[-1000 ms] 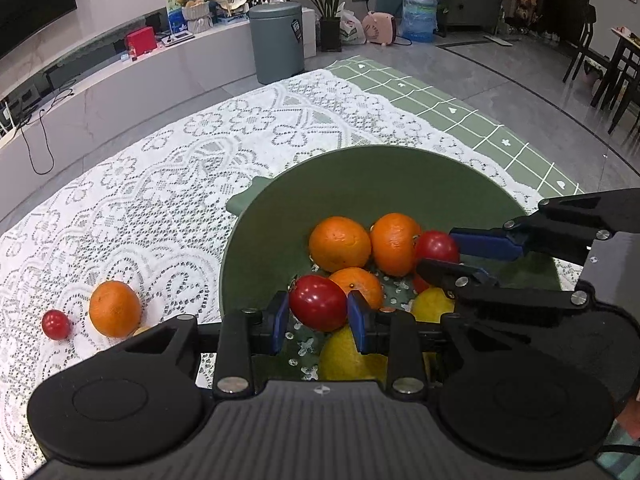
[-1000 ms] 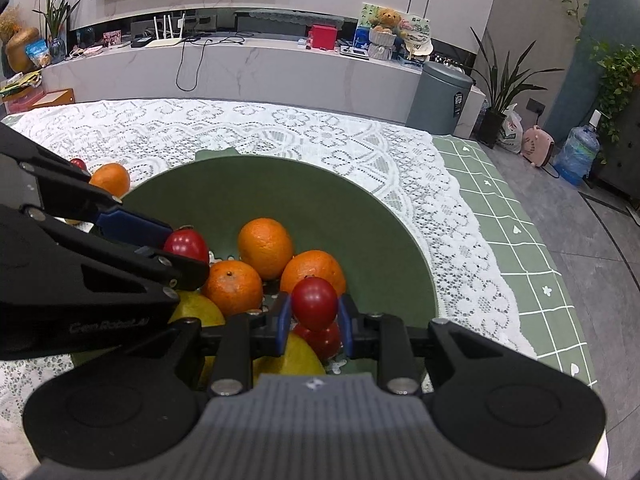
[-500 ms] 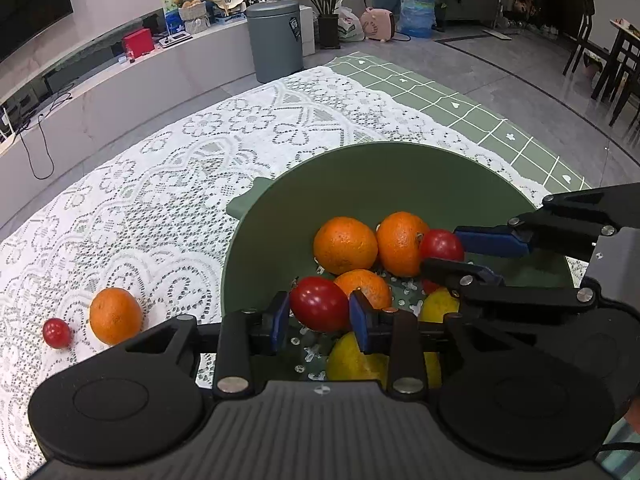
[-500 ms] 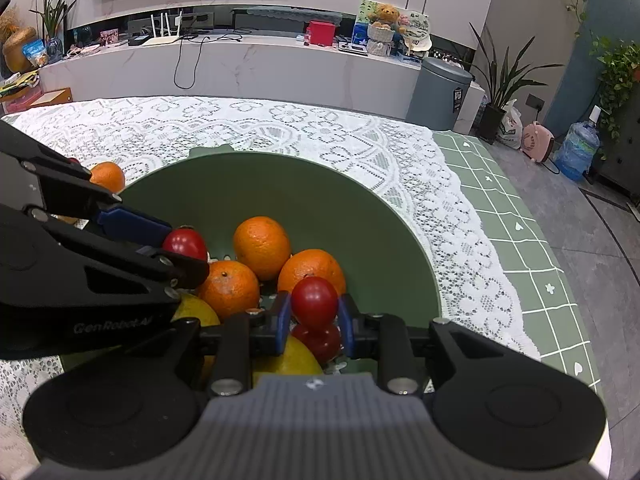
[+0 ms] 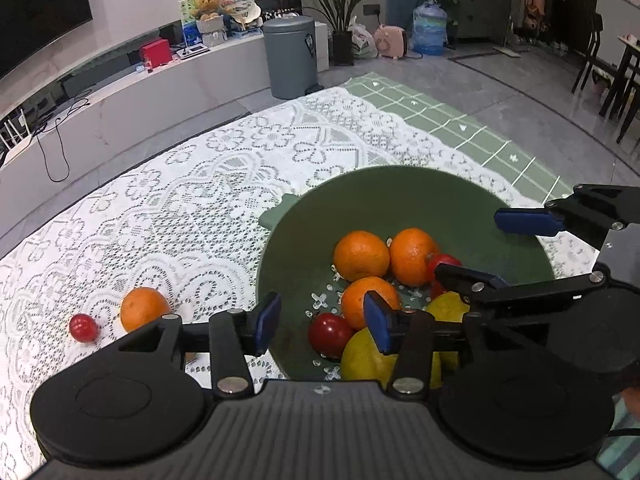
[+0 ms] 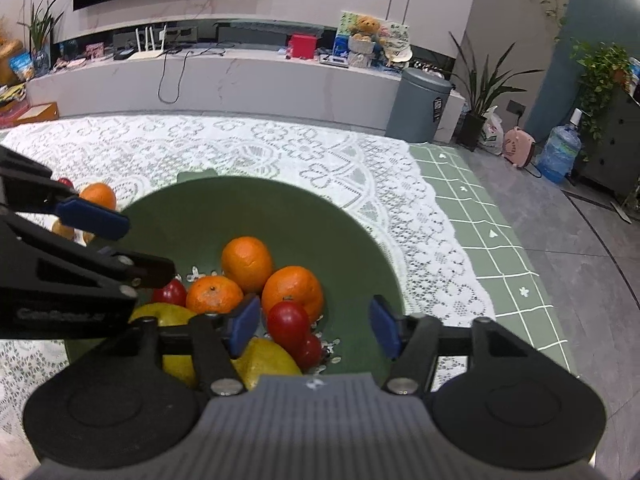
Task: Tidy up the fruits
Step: 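Move both tools back toward the remaining orange, tomato and kiwis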
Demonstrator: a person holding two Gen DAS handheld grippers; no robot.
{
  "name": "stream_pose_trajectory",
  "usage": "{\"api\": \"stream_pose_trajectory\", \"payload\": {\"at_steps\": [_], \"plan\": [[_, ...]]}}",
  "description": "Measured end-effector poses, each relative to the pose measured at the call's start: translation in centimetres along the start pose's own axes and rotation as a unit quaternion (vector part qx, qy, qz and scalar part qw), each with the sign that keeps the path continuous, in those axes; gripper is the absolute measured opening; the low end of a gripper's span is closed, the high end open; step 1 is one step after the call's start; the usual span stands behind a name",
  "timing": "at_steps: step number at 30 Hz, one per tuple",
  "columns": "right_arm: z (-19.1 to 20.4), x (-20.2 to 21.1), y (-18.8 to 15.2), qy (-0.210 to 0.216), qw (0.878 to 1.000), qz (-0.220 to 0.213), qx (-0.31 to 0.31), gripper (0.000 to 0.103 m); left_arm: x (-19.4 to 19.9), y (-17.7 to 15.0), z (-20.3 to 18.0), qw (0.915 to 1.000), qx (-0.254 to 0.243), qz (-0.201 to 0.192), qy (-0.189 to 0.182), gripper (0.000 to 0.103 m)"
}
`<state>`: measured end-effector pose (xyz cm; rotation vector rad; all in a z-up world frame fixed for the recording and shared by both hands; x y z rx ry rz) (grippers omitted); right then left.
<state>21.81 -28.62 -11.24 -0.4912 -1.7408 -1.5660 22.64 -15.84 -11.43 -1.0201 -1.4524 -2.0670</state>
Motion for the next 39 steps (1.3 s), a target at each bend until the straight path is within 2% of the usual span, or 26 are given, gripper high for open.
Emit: {"api": "stream_pose_trajectory", "payload": {"at_steps": [2,4,6,15,24,29,34,39], "plan": [[0.0,0.4,0.0,-0.002,1.000,-0.004,-0.002,0.070,0.6,0.1,0.2,1.0000,0.003,-0.005,-0.001,0.058],[0.2,0.8,0.0,-0.005,1.000,-0.007,-0.004,0.073,1.2,0.1,0.4,0.9999,0.007,-0.013,0.001,0.068],[0.2,1.2,0.0,-0.006,1.000,-0.012,-0.009,0.077,1.9,-0.1,0.8,0.9996,0.010,-0.023,0.009,0.072],[2.6,2.7,-0.4,0.005,0.999,-0.034,-0.017,0.080,4.2,-1.8,3.8,0.9971,0.055,-0.045,0.027,0.072],[7.3,3.6,-0.7,0.030,0.998,-0.049,0.014,0.081,5.6,-4.2,7.9,0.9899,0.103,-0.070,0.067,0.074],[10.0,4.0,-0.5,0.050,0.997,-0.057,0.034,0.081,6.1,-5.7,10.0,0.9846,0.121,-0.083,0.096,0.079],[12.7,4.2,0.1,0.077,0.993,-0.066,0.057,0.081,6.6,-7.1,12.1,0.9811,0.147,-0.081,0.096,0.081],[15.3,3.8,0.6,0.096,0.989,-0.068,0.085,0.081,6.4,-8.4,13.6,0.9815,0.153,-0.074,0.088,0.081]]}}
Point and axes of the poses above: each gripper's, at about its wrist camera, not at the fingertips, and x roughly against the way its jaws point, z to its left, y to its top, the point moved 9 cm from there along -x, roughly the way its jaws point, and after that the axes turned 10 degrees about y, right-handed, at the moved point
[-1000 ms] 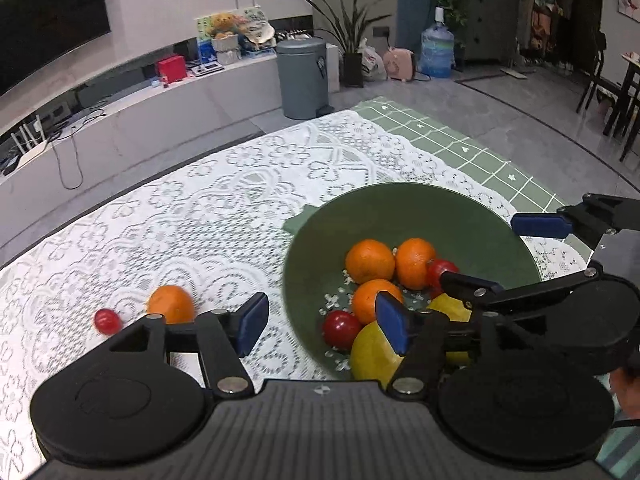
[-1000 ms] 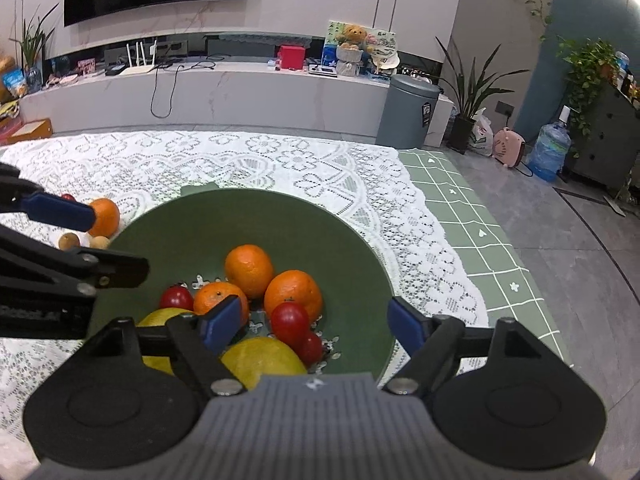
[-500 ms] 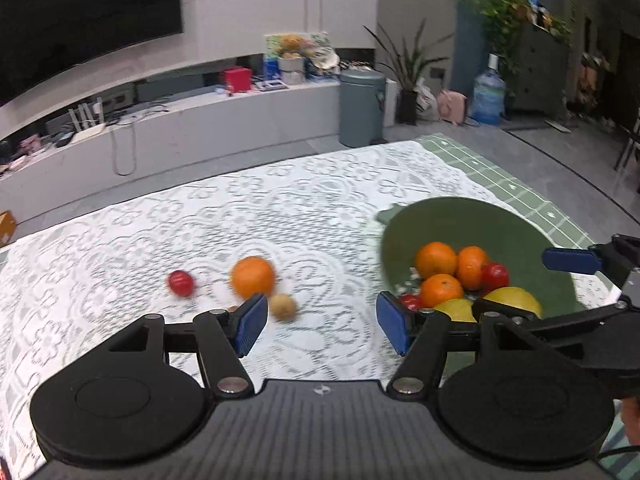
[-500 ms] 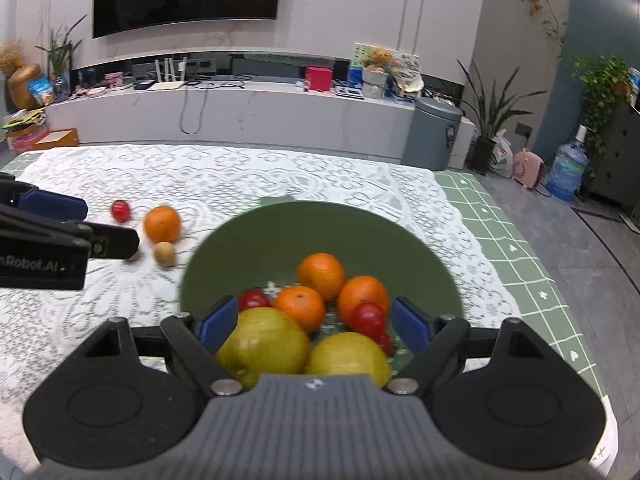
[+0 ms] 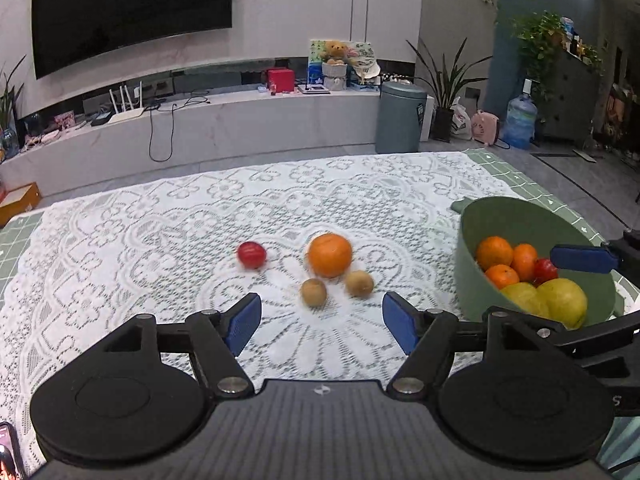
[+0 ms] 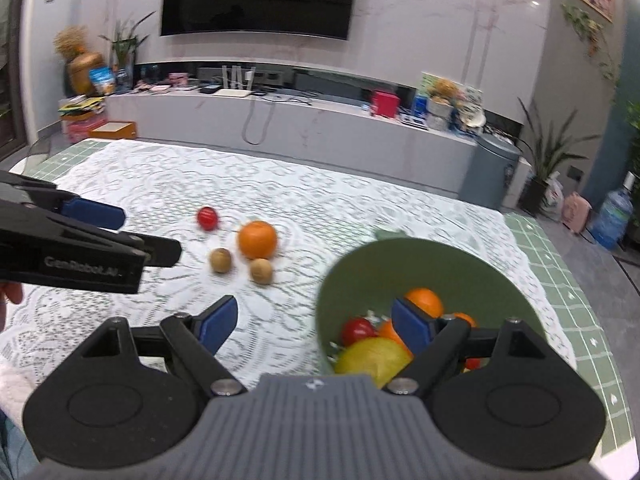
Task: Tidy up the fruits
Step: 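Move both tools back toward the remaining orange, tomato and kiwis, then grasp the red tomato with the left tool while the right tool grasps the orange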
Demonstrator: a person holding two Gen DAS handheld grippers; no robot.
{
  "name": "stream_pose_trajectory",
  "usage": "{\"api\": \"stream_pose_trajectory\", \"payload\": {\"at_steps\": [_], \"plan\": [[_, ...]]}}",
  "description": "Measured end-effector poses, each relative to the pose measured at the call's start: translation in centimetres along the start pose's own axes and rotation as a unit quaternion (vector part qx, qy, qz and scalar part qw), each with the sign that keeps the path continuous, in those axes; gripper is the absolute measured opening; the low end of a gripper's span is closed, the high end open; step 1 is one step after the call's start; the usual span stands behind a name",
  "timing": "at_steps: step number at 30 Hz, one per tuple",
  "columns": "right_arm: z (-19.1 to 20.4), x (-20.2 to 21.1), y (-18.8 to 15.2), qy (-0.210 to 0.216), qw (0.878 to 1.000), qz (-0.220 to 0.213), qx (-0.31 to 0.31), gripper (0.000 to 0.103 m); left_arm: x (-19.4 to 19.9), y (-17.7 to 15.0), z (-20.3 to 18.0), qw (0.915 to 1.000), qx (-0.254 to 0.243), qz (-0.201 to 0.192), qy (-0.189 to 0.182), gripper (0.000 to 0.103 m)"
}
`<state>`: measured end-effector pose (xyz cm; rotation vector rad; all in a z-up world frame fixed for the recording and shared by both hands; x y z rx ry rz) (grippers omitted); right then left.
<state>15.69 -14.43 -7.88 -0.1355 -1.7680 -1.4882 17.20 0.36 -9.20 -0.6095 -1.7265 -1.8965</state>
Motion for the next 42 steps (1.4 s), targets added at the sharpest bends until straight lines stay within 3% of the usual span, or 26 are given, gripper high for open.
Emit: {"api": "stream_pose_trajectory", "payload": {"at_steps": [10,18,22,26,35,42], "plan": [[2.4,-2.7,1.1,0.024,0.999,0.012,0.024,0.084,-0.6,0.1,3.7,0.9973,0.070,0.005,-0.021,0.089],[2.9,-5.6,2.7,0.039,0.999,0.018,0.014,0.087,-1.3,0.8,5.9,0.9978,0.066,-0.005,-0.001,0.089],[3.2,-7.2,3.3,0.041,0.999,0.028,0.021,0.087,-2.5,0.8,6.9,0.9961,0.087,0.013,-0.004,0.081],[3.2,-8.6,3.8,0.045,0.998,0.040,0.015,0.087,-3.6,0.4,7.8,0.9941,0.104,0.028,-0.003,0.080],[2.4,-12.1,4.4,0.056,0.996,0.067,-0.017,0.075,-5.9,-0.1,8.5,0.9916,0.118,0.052,-0.010,0.078],[1.3,-14.5,5.1,0.056,0.994,0.076,-0.052,0.066,-7.8,0.3,8.3,0.9908,0.117,0.064,-0.023,0.068]]}}
Point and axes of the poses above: each gripper's, at about its wrist camera, not at the fingertips, and x roughly against the way its jaws point, z to its left, y to its top, the point moved 9 cm from there along -x, roughly the way its jaws point, and after that the axes turned 10 degrees about y, right-handed, at the moved point
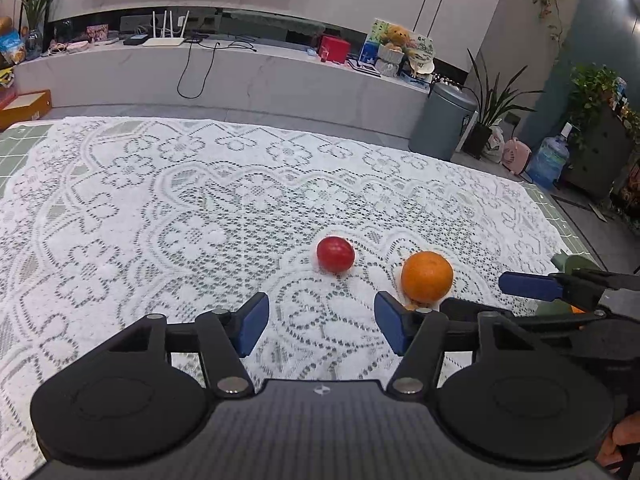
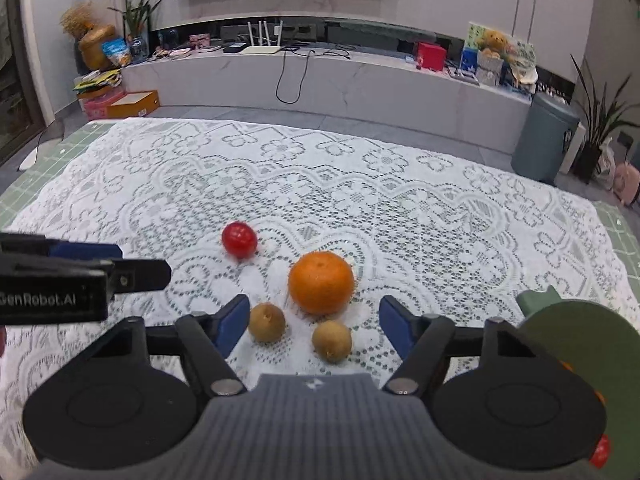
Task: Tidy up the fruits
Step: 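Grasp the red tomato with the left tool while the right tool grasps the orange, then carry the tomato and orange toward the green colander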
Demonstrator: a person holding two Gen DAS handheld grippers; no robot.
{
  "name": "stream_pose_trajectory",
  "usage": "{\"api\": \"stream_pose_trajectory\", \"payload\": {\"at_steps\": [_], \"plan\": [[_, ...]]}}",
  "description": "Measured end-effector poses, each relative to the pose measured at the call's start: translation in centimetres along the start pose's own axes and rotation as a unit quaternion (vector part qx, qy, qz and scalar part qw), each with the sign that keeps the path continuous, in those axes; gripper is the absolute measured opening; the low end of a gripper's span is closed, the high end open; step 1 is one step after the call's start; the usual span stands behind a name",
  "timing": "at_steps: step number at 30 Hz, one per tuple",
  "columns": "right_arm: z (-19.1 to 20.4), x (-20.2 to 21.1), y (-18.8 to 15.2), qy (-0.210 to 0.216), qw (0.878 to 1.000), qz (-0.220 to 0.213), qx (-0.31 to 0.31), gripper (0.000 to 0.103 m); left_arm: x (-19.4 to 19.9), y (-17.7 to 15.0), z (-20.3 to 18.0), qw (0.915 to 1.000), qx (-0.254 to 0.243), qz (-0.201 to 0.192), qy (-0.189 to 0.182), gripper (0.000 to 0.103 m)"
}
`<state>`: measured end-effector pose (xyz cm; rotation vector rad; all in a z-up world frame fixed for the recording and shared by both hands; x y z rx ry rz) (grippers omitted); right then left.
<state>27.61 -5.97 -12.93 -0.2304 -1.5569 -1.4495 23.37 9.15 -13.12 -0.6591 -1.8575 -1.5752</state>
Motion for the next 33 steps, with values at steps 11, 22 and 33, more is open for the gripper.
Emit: {"api": "stream_pose_trajectory", "payload": {"at_steps": [11,22,33], "plan": [[-1.1,-2.8,0.9,0.009,0.999,0.017,-0.033,0.056,-4.1,2.0,-1.0,0.9996,0.000,0.010,-0.025,0.058],[-1.5,-4.4,0.5,0.018,0.998,0.035,-0.042,0.052,-7.9,2.1,-2.0,0.9992,-0.014,0.035,-0.016,0.049],[-1.9,-4.7,0.3,0.021,0.998,0.044,-0.049,0.044,-8.4,2.6,-3.0,0.9988,-0.015,0.041,-0.021,0.033]]}}
Point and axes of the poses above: each gripper's, at about its wrist camera, not at the fingertips, and x roughly against the way its jaws point, z to its left, y to its top, the point moved 9 cm from there along -x, roughly the way its jaws point, and after that the axes turned 10 degrees about y, right-handed, at the moved point
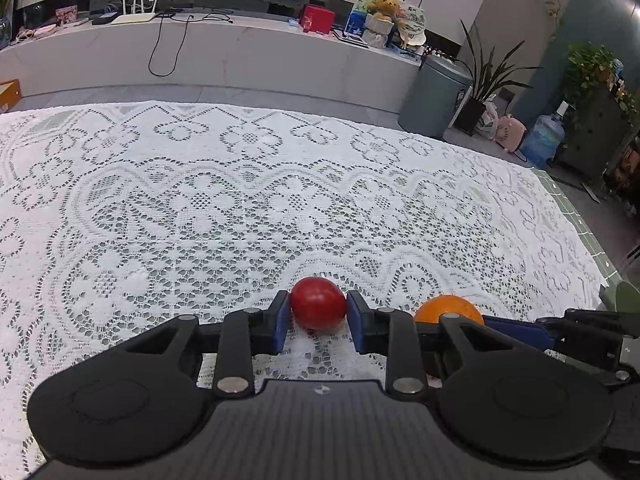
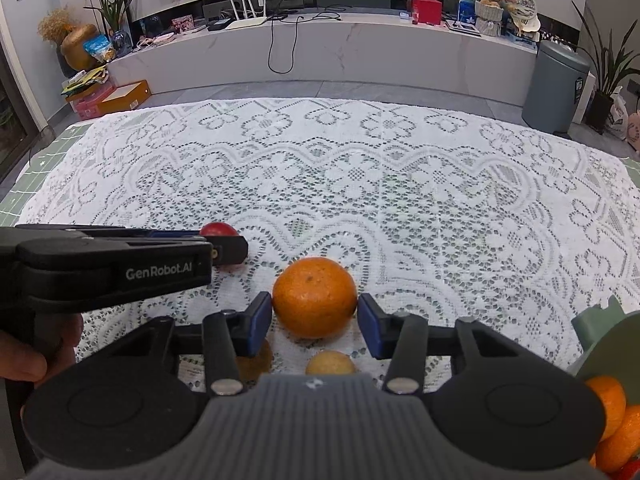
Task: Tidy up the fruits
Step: 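Carry the tomato and orange toward the green colander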
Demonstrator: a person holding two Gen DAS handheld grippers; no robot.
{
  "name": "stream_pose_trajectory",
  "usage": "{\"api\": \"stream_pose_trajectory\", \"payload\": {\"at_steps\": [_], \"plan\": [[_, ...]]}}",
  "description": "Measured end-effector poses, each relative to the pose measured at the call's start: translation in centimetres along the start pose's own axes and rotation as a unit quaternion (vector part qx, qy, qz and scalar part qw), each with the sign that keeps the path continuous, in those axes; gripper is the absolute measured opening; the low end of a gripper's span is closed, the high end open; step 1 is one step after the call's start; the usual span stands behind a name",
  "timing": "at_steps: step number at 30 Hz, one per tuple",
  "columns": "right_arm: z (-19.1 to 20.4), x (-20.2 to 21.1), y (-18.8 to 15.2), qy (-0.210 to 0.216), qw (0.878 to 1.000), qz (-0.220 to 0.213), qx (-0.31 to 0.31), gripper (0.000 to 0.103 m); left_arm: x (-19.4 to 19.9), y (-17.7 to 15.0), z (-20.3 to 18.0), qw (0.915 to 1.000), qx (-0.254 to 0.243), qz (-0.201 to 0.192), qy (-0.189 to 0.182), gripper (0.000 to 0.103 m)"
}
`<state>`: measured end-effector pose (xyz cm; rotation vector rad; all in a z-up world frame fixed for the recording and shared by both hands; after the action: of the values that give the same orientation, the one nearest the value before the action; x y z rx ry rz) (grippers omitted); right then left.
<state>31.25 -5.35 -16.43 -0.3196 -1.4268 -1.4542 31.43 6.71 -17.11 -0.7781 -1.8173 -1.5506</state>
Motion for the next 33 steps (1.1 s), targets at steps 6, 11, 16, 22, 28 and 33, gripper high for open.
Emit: {"api": "stream_pose_trajectory", "payload": {"at_steps": [6,11,16,22,28,33], "plan": [[0.1,0.7,0.4,0.001,1.000,-0.008,-0.006,0.043,1.1,0.2,0.4,0.9999,0.010,-0.005,0.006,0.033],[0.9,2.3,0.8,0.006,1.000,-0.026,0.002,0.043,3.1,0.3,1.0,0.9992,0.040,-0.006,-0.004,0.033],[1.9,5.1,1.0,0.014,0.999,-0.047,0.019,0.043,5.9,0.3,1.2,0.9982,0.056,-0.018,-0.008,0.033],[2.5,9.4,0.1,0.021,0.997,-0.072,0.025,0.043,9.5,-0.1,-0.4,0.9982,0.050,-0.033,-0.011,0.033],[1.5,13.6,-1.9,0.014,0.996,-0.083,0.025,0.043,12.6,-0.6,-3.4,0.9982,0.027,-0.048,-0.023,0.033],[-0.4,16.6,-3.8,-0.002,0.996,-0.094,0.012,0.043,14.3,-1.4,-6.3,0.9975,0.010,-0.053,-0.045,0.033]]}}
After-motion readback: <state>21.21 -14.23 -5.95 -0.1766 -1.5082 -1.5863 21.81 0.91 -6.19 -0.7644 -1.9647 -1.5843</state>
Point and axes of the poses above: each gripper's, at about its wrist camera, not at the fingertips, and x roughly against the way its jaws point, z to its left, y to its top, the point moved 9 cm from there along -x, roughly the way its jaws point, and after that the axes turned 10 degrees about y, right-handed, at the moved point
